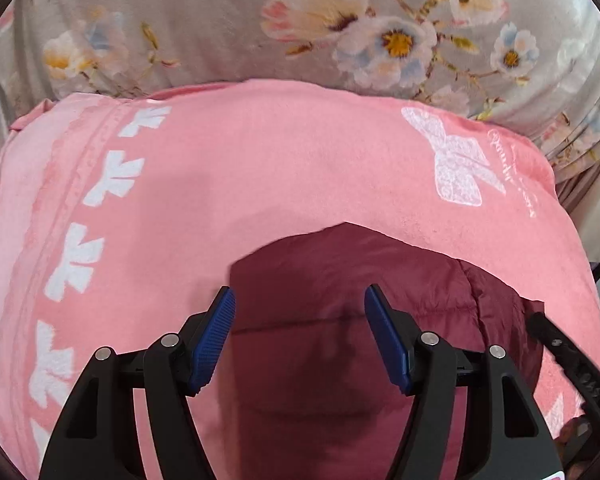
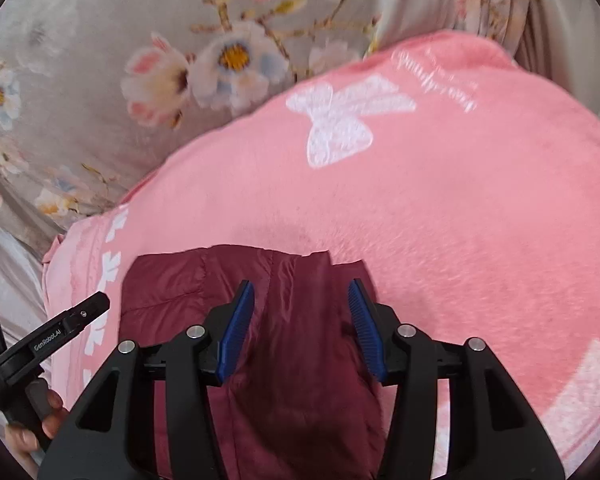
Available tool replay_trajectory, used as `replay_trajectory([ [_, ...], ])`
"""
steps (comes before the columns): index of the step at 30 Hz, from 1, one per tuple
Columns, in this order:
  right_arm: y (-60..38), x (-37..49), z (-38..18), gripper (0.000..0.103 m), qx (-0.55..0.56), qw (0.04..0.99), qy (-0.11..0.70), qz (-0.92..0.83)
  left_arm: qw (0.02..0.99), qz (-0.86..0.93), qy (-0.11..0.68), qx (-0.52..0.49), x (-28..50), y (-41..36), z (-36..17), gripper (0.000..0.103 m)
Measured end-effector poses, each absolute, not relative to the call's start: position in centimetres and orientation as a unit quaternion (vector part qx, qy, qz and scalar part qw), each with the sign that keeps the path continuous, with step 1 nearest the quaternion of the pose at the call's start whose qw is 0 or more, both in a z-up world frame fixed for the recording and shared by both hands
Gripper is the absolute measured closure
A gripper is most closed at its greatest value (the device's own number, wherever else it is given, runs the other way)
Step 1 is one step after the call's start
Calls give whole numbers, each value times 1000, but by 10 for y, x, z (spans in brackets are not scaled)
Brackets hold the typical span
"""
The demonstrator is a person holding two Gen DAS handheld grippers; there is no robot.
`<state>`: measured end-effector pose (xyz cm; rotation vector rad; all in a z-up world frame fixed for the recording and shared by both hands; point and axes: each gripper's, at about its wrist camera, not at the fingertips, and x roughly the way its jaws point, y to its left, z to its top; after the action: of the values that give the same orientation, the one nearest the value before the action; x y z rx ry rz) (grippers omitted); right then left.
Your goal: Fold large clothes
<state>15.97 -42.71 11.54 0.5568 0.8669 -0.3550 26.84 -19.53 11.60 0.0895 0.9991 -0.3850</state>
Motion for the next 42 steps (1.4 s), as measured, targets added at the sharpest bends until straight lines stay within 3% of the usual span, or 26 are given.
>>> replay_trajectory([
  [2, -422, 174, 98, 80, 241, 852, 429, -177, 855, -181, 483, 51, 276, -207, 101, 39],
  [6, -422, 178, 72, 86, 223, 851, 434, -193, 858, -167, 481, 74, 282, -224, 69, 35],
  [20, -425, 183, 37, 88, 204, 859, 424, -201, 879, -145, 445, 90, 279, -241, 30, 28],
  [42, -421, 184, 34, 88, 189, 863, 419, -209, 890, -126, 423, 112, 277, -251, 21, 28],
])
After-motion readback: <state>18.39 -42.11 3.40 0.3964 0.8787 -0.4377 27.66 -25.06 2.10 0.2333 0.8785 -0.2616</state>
